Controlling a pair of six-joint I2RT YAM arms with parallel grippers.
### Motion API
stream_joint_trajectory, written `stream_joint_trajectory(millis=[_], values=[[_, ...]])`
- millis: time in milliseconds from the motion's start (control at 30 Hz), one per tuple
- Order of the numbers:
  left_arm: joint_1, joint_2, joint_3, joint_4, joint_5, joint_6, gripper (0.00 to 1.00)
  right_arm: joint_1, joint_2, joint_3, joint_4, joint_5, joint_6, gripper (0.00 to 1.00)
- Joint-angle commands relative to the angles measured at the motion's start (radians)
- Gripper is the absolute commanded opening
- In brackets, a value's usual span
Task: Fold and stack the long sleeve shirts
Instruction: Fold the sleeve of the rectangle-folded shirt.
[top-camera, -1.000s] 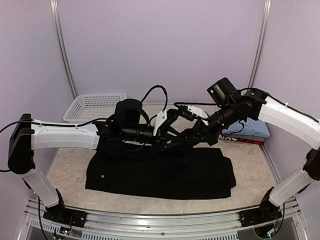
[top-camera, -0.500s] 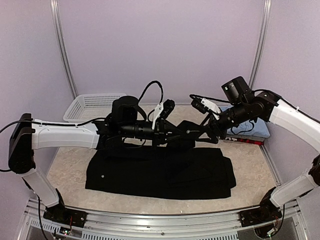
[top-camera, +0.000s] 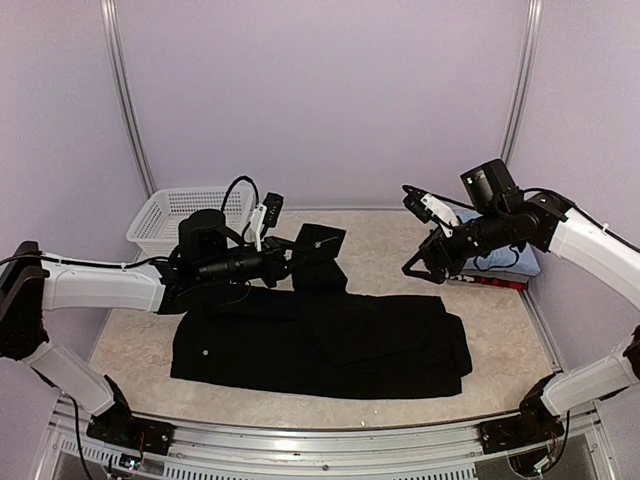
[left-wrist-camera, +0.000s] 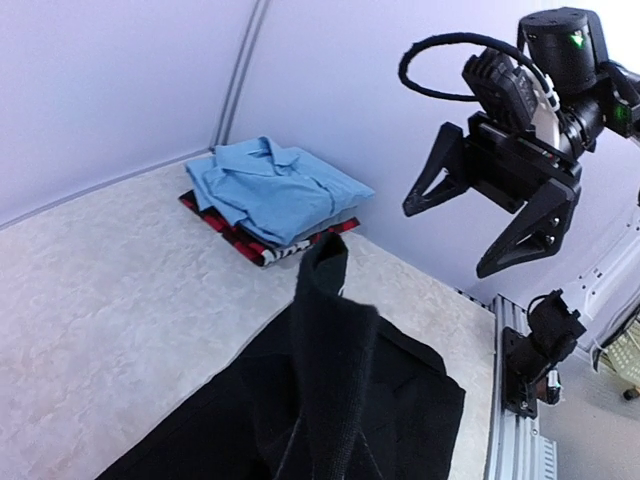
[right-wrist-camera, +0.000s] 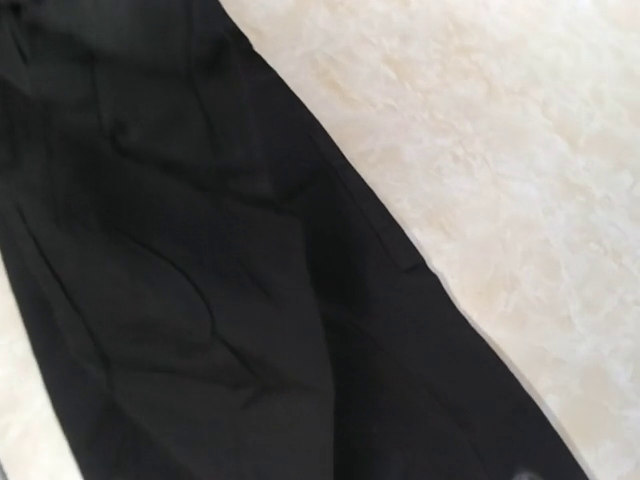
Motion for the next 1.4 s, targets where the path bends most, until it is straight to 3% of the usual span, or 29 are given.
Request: stream_joint_trajectory(millis=[0, 300, 733, 1000, 1167, 1367], values=[[0.033, -0.085, -0.095, 0.07, -0.16, -0.079, 0.0, -0.022, 0.045, -0.035, 0.053, 0.032, 0.04, 0.78], [0.107, -0.156, -0.288, 0.102, -0.301, -0.111, 0.0, -0.043, 0.125, -0.127, 0.133, -0.01, 0.077, 0.77], [0.133, -0.149, -0.553, 0.352, -0.425, -0.177, 0.01, -0.047, 0.247, -0.223, 0.24, -0.062, 0.109, 0.75], [0.136, -0.118, -0.627, 0.438, -0.507, -0.168, 0.15, -0.046, 0.333, -0.229, 0.245, -0.049, 0.112, 0.74], [0.143, -0.085, -0.632, 0.437, -0.5, -0.21, 0.34, -0.046, 0.352, -0.231, 0.25, -0.056, 0.116, 0.73], [0.159, -0.084, -0.609, 0.332, -0.487, -0.244, 0.43, -0.046, 0.355, -0.234, 0.248, -0.055, 0.116, 0.73]])
